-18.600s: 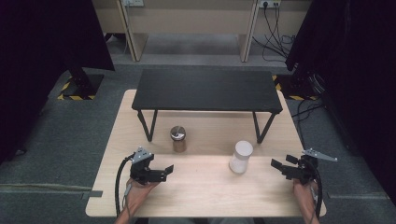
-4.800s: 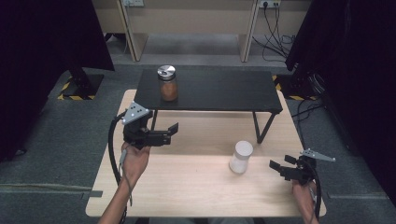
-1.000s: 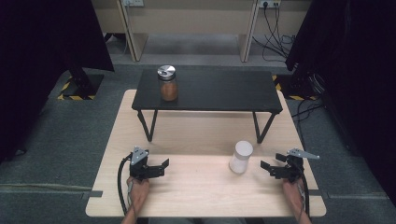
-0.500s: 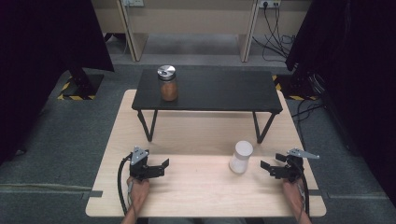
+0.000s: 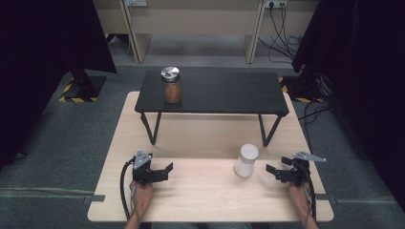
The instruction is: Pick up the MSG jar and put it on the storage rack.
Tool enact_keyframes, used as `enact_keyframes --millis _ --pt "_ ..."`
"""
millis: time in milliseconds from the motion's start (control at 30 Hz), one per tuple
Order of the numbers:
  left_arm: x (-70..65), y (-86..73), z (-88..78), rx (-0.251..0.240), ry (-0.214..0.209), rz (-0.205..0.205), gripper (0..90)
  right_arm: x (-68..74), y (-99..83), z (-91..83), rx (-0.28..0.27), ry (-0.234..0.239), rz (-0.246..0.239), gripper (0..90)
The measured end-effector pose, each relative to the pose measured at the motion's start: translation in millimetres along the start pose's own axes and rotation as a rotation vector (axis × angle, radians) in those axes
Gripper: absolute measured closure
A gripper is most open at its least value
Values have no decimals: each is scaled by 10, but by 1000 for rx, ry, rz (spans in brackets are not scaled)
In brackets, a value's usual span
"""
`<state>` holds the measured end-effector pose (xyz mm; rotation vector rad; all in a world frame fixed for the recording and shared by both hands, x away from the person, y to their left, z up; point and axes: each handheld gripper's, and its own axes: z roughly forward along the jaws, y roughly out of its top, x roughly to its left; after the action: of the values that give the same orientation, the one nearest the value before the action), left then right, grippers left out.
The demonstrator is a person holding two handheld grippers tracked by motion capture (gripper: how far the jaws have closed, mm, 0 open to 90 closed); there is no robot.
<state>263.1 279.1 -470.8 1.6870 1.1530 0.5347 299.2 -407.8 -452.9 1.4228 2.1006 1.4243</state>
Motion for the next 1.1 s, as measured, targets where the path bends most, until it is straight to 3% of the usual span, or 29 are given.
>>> enact_keyframes --millis 900,1033,1100 --pt "-9 7 2 4 2 4 0 -10 4 -20 2 7 1 29" --pt "-4 6 4 3 2 -1 0 29 20 -69 -18 26 -20 29" --pt "-2 3 3 1 1 -2 0 40 36 -79 -26 60 -25 32"
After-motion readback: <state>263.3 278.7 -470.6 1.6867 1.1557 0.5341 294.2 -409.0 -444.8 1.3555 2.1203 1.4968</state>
